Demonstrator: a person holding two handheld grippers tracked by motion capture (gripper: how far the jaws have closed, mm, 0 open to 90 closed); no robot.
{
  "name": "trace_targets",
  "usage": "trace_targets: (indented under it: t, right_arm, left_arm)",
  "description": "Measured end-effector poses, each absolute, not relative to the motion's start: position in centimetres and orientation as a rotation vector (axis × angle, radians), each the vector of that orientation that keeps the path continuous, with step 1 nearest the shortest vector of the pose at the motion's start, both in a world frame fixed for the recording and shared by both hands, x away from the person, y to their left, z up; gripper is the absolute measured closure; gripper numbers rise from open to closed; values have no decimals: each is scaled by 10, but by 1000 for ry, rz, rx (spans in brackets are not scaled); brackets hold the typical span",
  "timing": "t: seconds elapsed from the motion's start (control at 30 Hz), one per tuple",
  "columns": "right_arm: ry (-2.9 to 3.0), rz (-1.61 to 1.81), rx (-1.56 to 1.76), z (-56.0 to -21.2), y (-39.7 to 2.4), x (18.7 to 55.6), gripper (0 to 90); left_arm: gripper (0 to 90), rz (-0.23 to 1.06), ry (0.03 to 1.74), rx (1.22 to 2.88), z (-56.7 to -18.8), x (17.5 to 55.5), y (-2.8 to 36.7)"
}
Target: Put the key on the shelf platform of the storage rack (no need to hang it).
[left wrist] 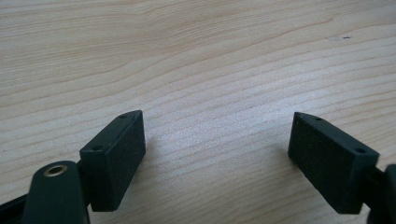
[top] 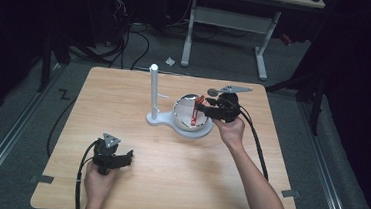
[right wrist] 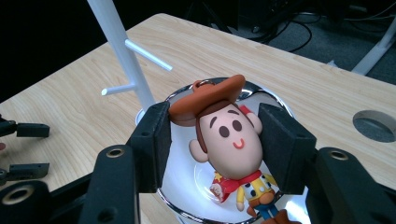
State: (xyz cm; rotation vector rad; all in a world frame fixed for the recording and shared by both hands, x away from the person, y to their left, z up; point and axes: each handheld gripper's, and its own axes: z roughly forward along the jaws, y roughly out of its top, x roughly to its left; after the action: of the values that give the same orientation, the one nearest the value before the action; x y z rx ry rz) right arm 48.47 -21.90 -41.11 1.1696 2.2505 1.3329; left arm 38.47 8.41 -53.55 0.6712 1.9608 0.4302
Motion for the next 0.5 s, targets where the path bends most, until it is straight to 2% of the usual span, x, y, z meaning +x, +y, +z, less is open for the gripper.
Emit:
trace_targets:
  t: [0.5]
  right_arm:
    - [2282, 1314, 1222, -436, -211, 493, 464]
  left_arm:
    - [192, 431, 1960, 672, -536, 385, 84]
